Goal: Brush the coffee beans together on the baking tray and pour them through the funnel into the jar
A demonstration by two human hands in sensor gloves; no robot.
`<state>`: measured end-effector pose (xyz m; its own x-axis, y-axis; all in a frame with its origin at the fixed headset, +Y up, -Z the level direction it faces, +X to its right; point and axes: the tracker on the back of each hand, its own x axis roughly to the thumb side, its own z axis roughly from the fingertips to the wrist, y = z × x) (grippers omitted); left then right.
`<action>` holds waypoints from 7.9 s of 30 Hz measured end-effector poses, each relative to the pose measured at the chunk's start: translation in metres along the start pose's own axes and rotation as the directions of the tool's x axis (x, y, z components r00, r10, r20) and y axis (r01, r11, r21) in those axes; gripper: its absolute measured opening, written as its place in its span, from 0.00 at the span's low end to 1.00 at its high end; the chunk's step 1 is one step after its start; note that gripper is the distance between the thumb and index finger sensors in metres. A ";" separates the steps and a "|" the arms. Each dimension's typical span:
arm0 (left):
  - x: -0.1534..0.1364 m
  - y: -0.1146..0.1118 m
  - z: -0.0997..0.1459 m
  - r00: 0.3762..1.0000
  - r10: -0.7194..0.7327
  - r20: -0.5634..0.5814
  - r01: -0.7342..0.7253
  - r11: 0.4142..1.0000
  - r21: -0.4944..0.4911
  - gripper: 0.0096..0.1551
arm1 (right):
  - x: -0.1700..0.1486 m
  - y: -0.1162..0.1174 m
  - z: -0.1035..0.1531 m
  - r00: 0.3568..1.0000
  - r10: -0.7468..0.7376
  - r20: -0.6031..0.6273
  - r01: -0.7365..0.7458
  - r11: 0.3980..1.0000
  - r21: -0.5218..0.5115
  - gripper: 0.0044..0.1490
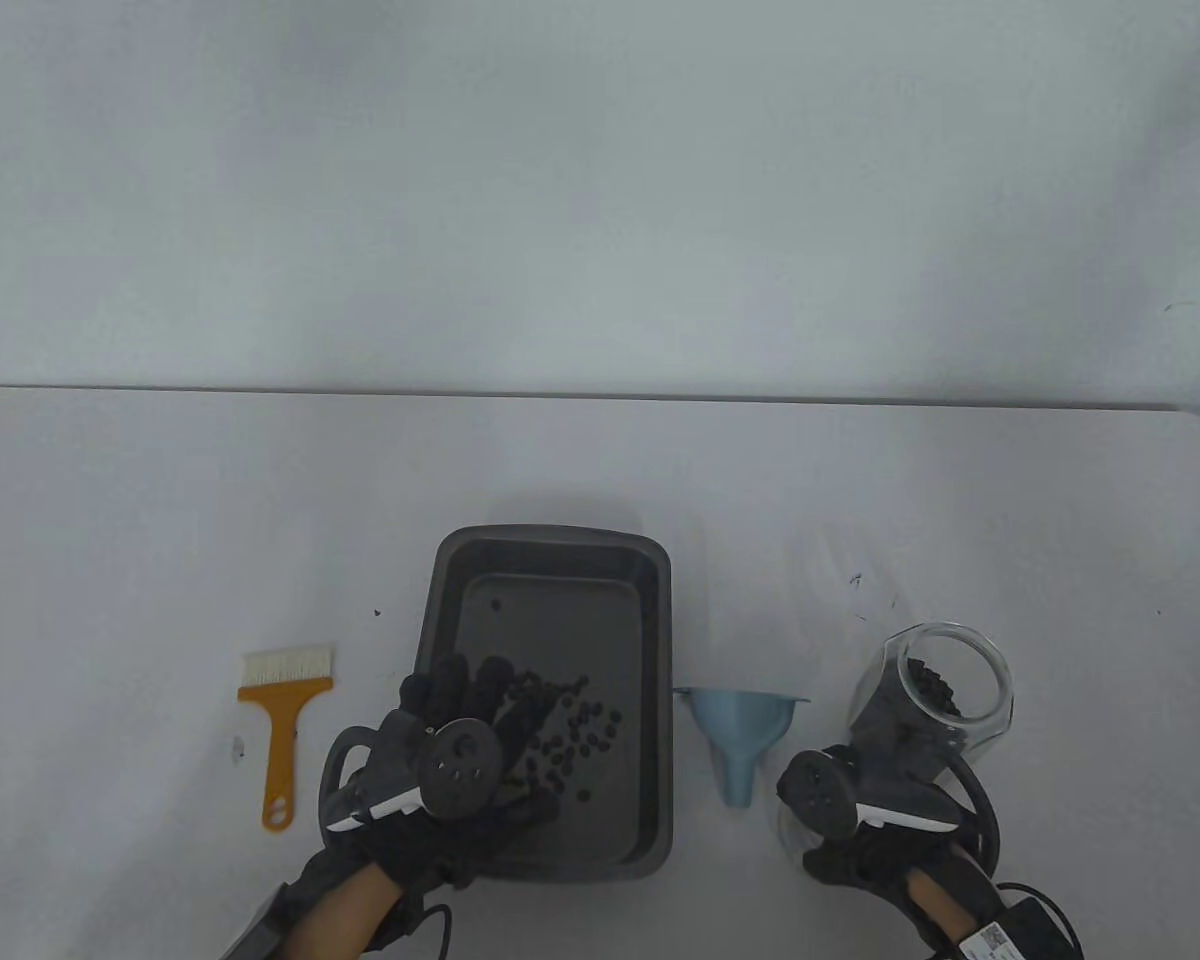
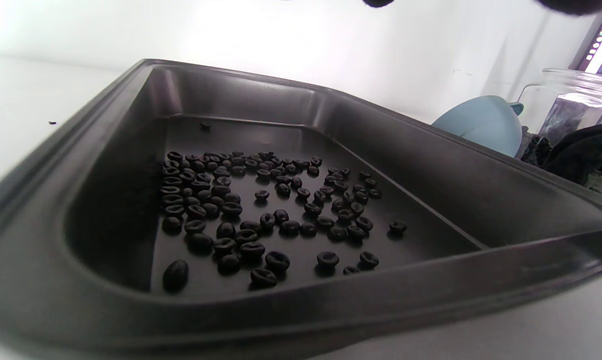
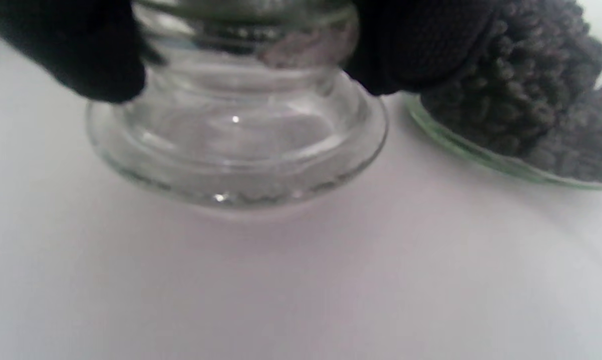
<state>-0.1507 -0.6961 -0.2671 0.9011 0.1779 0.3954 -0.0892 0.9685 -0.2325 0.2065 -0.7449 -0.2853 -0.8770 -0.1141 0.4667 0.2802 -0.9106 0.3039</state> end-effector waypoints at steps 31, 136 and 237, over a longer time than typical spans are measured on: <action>-0.001 0.001 0.001 1.000 0.007 -0.004 -0.007 1.000 0.000 0.55 | -0.010 -0.086 0.000 0.981 -0.192 -0.026 0.181 0.956 -0.230 0.51; -0.002 0.004 0.001 1.000 0.018 -0.022 -0.018 1.000 0.002 0.54 | 0.021 -0.115 0.051 0.991 -0.128 0.026 0.115 0.769 -0.628 0.43; -0.099 0.066 -0.007 0.882 0.041 -0.470 0.075 0.972 0.225 0.28 | 0.026 -0.046 -0.031 0.954 -0.278 0.112 0.292 0.948 -0.129 0.65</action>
<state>-0.2429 -0.6507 -0.3282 0.9903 0.1146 -0.0784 -0.1147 0.9934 0.0033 0.1583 -0.7180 -0.3129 -0.8710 0.1890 0.4535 -0.0406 -0.9476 0.3169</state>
